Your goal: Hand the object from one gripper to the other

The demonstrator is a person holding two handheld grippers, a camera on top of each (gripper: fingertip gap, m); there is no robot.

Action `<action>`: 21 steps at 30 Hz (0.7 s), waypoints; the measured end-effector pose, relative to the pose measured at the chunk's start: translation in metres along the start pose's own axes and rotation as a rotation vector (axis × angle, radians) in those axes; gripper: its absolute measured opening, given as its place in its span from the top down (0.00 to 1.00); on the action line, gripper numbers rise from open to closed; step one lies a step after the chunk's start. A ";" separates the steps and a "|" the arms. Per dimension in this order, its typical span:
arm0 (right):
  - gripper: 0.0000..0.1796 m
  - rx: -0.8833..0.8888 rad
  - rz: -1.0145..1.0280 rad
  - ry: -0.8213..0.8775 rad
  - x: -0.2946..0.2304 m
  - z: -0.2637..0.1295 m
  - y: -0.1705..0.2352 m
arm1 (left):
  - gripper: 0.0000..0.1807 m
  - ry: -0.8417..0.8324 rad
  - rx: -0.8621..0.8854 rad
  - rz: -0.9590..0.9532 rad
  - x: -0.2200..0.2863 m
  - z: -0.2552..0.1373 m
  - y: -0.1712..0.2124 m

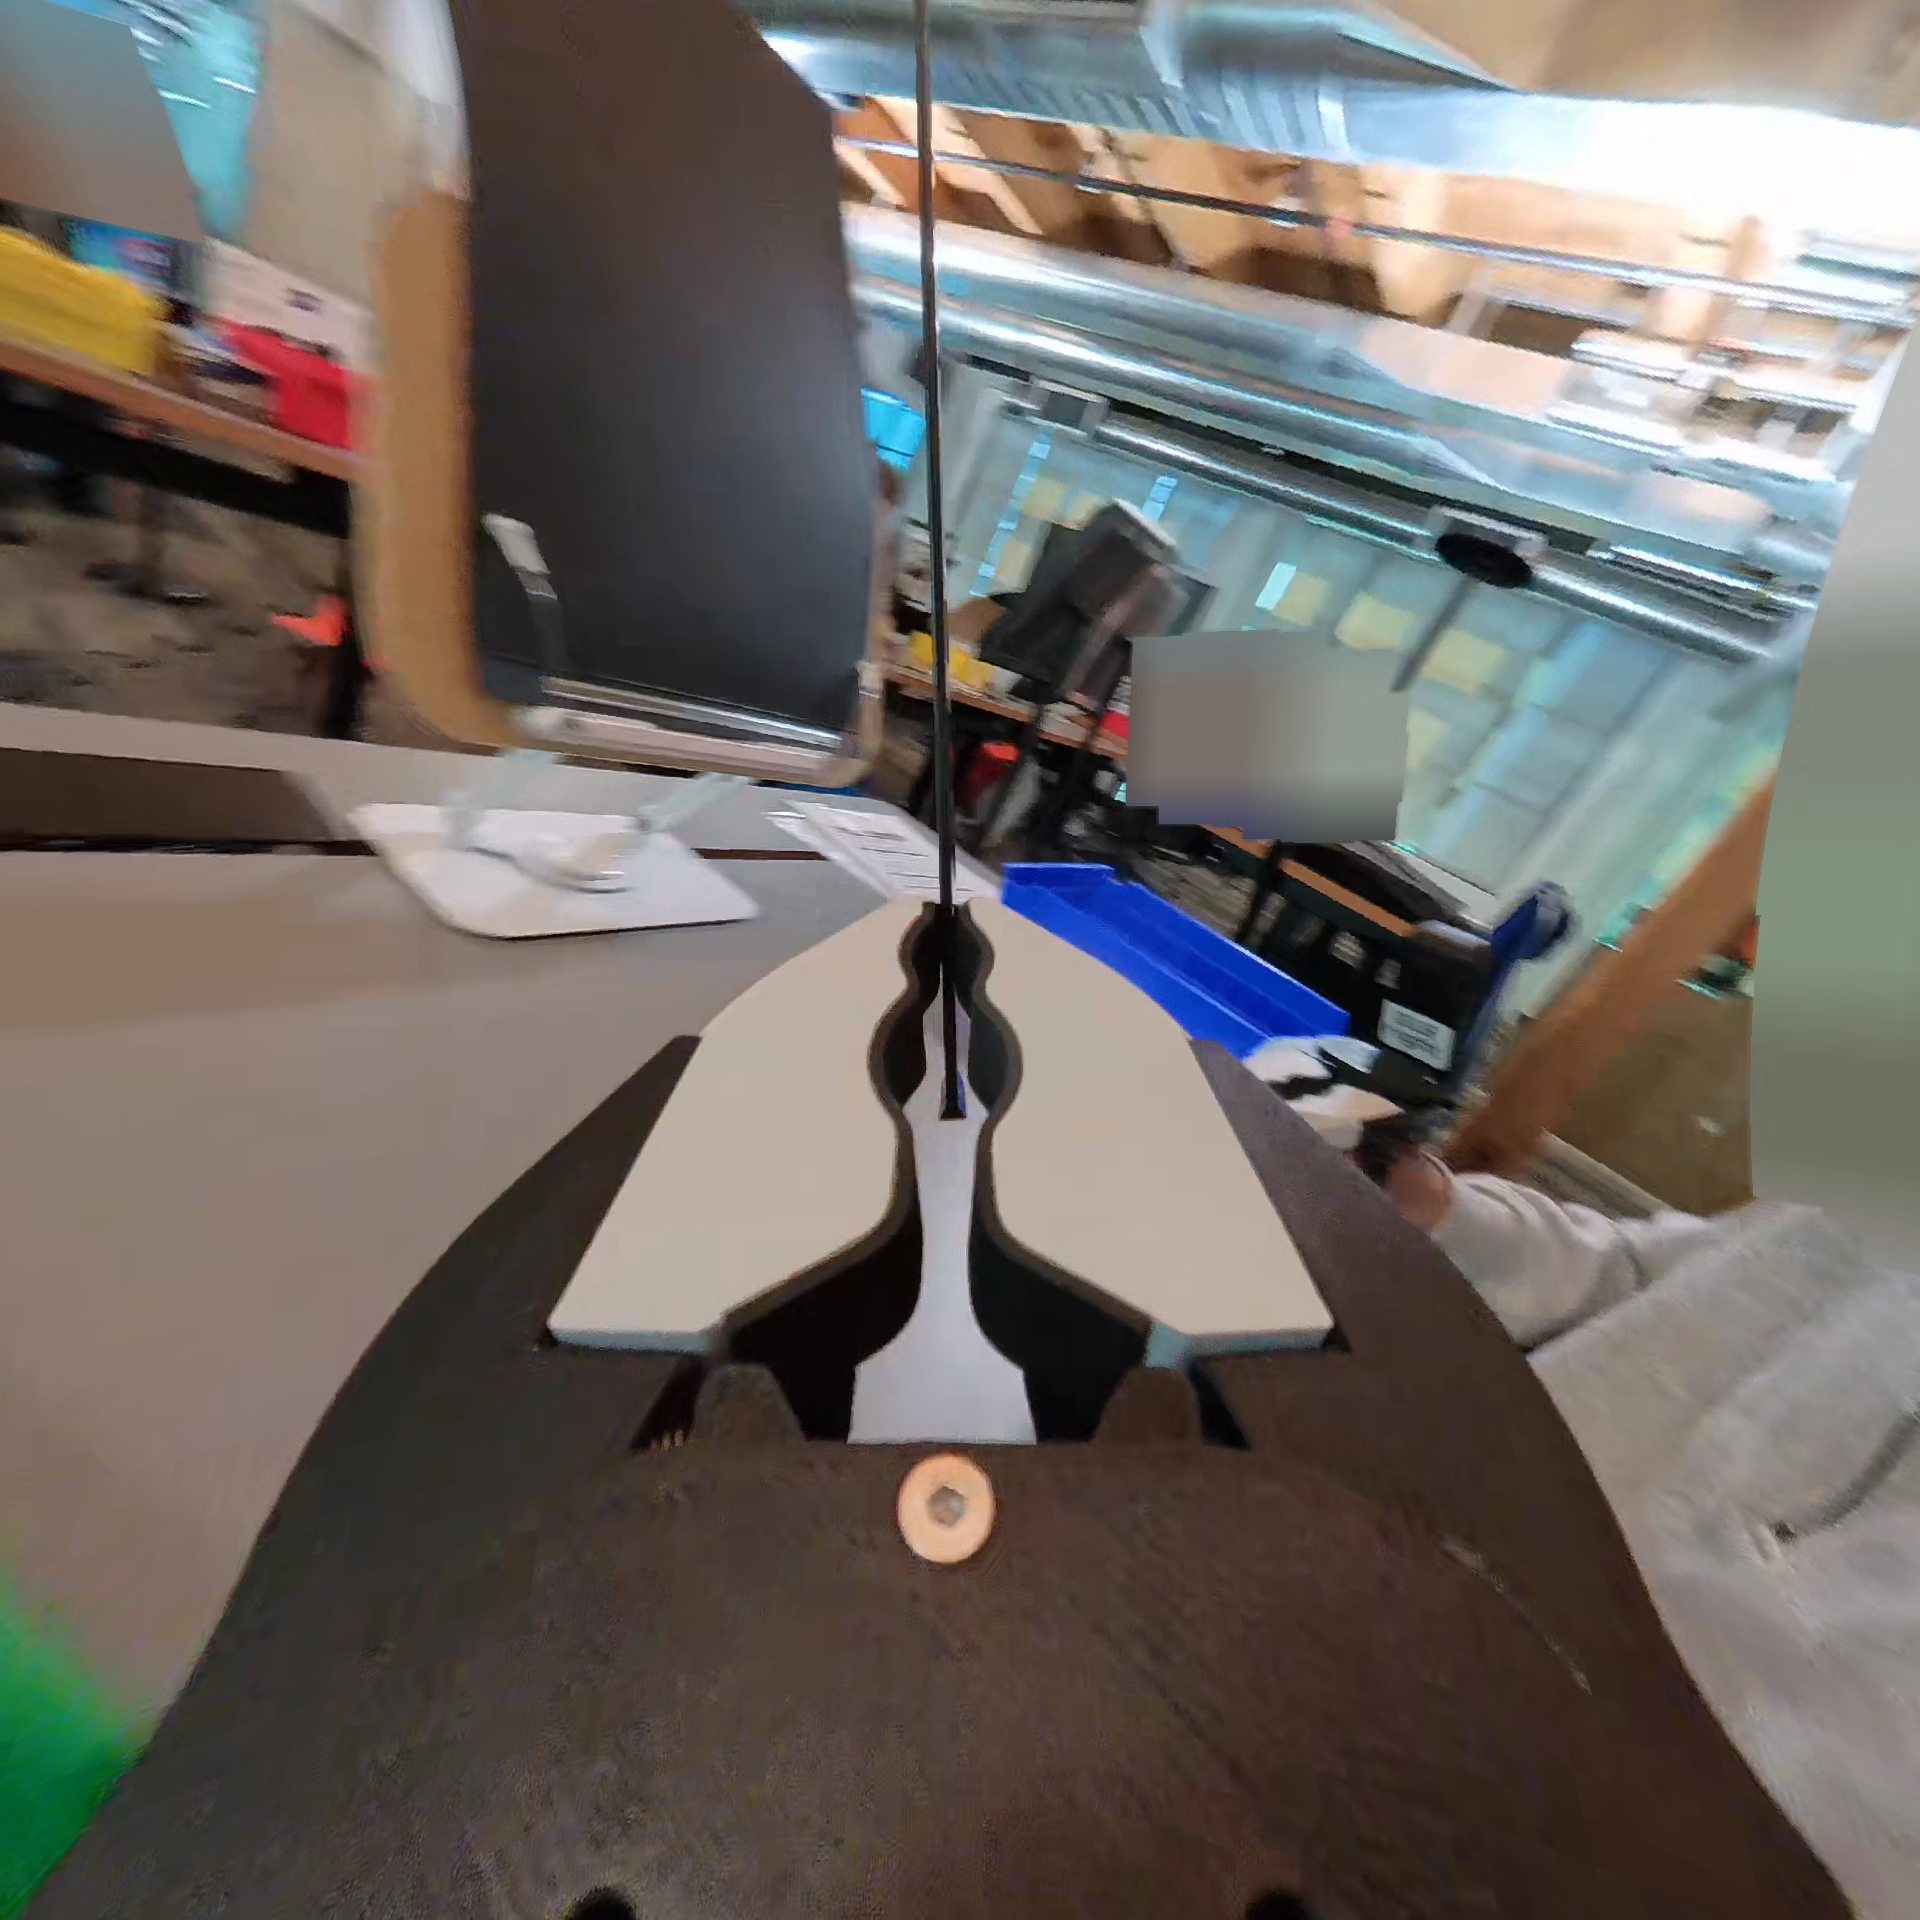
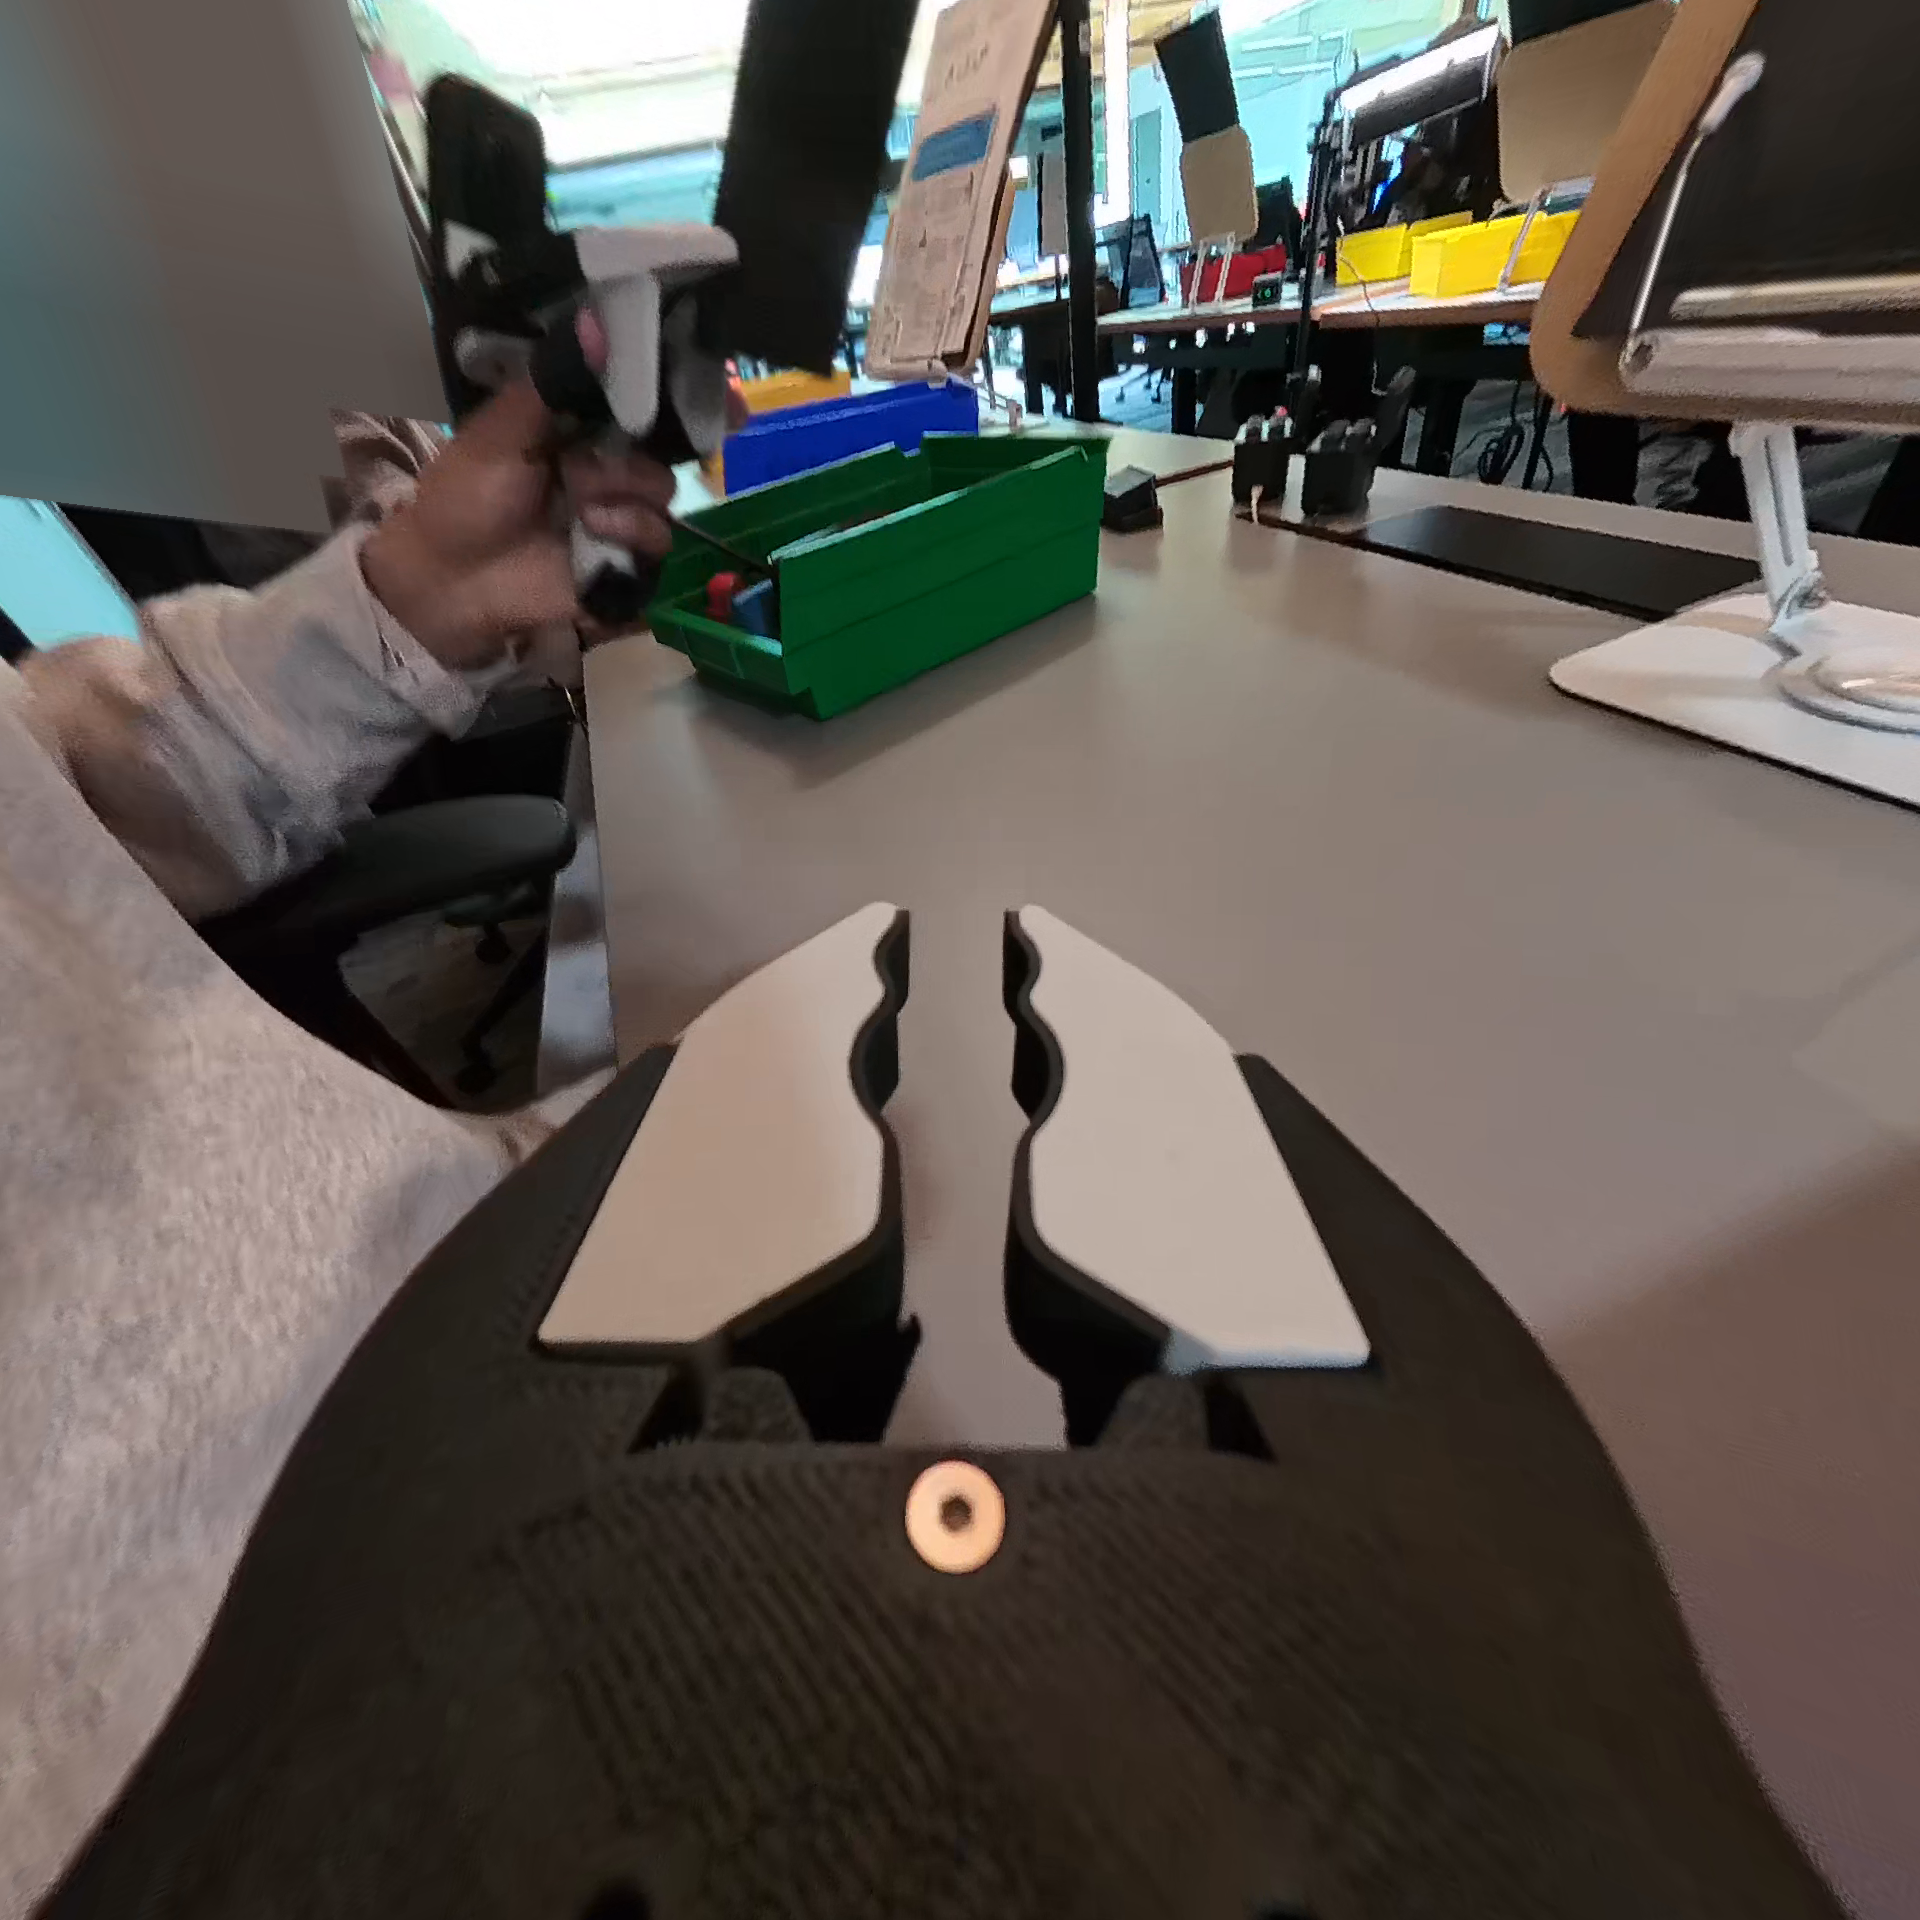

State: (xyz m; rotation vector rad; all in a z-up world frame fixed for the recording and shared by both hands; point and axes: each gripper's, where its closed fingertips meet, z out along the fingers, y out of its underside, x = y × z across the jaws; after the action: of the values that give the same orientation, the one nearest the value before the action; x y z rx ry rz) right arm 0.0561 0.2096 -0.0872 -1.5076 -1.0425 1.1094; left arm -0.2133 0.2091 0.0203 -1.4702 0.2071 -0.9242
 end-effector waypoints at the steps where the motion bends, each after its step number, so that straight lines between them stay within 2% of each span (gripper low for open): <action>1: 0.89 0.019 0.009 -0.003 -0.002 0.001 -0.005 | 0.99 0.069 -0.013 -0.011 0.013 0.017 0.013; 5: 0.81 0.120 0.061 -0.027 -0.013 0.006 -0.030 | 0.99 0.302 -0.100 -0.083 0.063 0.068 0.075; 10: 0.71 0.234 0.134 -0.023 -0.016 0.014 -0.049 | 0.99 0.498 -0.176 -0.217 0.110 0.094 0.135; 11: 0.74 0.255 0.156 -0.036 -0.018 0.014 -0.053 | 0.99 0.515 -0.204 -0.227 0.115 0.095 0.144; 13: 0.95 0.266 0.192 -0.063 -0.019 0.011 -0.054 | 0.99 0.539 -0.240 -0.248 0.122 0.095 0.158; 16: 0.99 0.262 0.290 -0.146 -0.024 0.005 -0.051 | 0.99 0.572 -0.260 -0.313 0.128 0.094 0.168; 19: 0.99 0.255 0.335 -0.163 -0.024 0.003 -0.041 | 0.98 0.556 -0.302 -0.282 0.122 0.097 0.178; 20: 0.99 0.234 0.327 -0.171 -0.025 0.003 -0.036 | 0.97 0.548 -0.320 -0.266 0.120 0.098 0.182; 21: 0.99 0.199 0.310 -0.181 -0.026 0.003 -0.030 | 0.91 0.541 -0.330 -0.255 0.120 0.099 0.185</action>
State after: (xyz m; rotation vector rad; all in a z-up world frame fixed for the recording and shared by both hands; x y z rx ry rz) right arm 0.0449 0.1905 -0.0538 -1.4589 -0.8044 1.5438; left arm 0.0029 0.1780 -0.0826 -1.5386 0.6022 -1.5462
